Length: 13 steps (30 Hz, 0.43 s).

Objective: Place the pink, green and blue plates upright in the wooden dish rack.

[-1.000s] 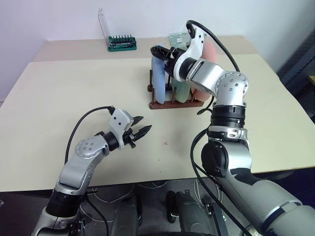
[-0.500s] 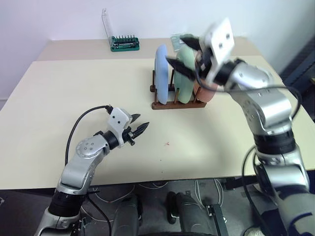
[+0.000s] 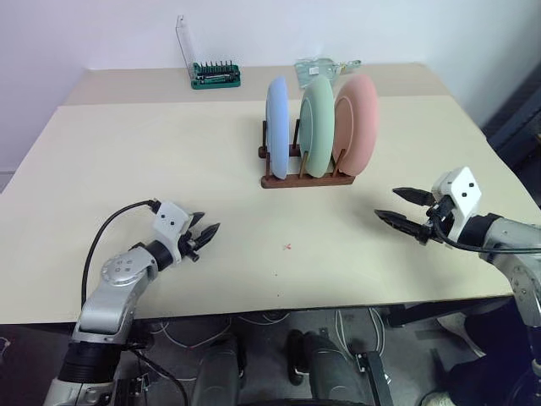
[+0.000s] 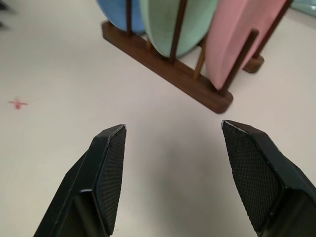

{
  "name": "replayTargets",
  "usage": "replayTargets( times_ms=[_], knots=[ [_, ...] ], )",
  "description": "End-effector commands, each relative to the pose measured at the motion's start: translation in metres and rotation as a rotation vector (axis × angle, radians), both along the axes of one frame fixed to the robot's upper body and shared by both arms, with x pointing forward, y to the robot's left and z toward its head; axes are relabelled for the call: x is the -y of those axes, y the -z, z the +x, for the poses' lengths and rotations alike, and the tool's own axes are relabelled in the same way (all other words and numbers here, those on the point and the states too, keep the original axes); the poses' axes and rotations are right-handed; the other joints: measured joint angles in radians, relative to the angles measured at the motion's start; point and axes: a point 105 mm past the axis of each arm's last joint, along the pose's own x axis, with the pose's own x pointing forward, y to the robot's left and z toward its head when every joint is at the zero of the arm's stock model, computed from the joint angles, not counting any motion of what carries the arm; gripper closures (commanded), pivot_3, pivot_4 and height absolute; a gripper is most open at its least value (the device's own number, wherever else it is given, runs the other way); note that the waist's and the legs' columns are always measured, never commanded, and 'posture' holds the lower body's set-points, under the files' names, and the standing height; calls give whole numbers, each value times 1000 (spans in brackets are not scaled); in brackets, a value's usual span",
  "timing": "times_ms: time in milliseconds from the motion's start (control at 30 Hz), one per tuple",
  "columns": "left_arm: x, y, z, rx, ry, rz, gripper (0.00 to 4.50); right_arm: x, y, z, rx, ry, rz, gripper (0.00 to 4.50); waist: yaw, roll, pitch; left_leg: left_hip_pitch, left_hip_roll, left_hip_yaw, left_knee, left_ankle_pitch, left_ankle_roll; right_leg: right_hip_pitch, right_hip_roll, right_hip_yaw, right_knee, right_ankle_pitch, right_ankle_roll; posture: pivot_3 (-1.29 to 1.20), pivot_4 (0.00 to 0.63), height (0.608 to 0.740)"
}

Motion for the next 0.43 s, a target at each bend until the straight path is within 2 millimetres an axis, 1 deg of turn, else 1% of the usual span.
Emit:
replayTargets(
  times_ms=[33, 100, 233, 367, 433],
  knots=[
    [-8, -12, 0, 60, -14, 22, 2192, 6, -4, 10, 55, 36, 5, 1379, 2, 0, 0, 0, 0, 0, 0, 0, 0, 0, 0, 0, 0, 0, 0, 0, 150, 730],
    [-8, -14, 0, 67, -19, 23, 2192, 8, -2, 12, 48, 35, 7, 1379, 4, 0, 0, 0, 0, 0, 0, 0, 0, 0, -1, 0, -1, 0, 0, 0, 150, 730],
    [-11, -16, -3, 78, -32, 25, 2192, 2, 6, 17, 49, 17, -9, 1379, 4, 0, 0, -1, 0, 1, 0, 0, 0, 0, -2, 0, -1, 0, 1, 0, 150, 730],
    [-4, -18, -5, 81, -28, 17, 2192, -1, 9, 16, 39, 3, -1, 1379, 3, 0, 0, -1, 0, 1, 0, 0, 0, 0, -1, 0, -1, 1, 1, 0, 150, 730],
    [-4, -17, -6, 82, -32, 13, 2192, -3, 11, 18, 36, 1, 3, 1379, 3, 0, 0, -1, 0, 1, 0, 0, 0, 0, -1, 0, -1, 1, 1, 0, 150, 730]
  ],
)
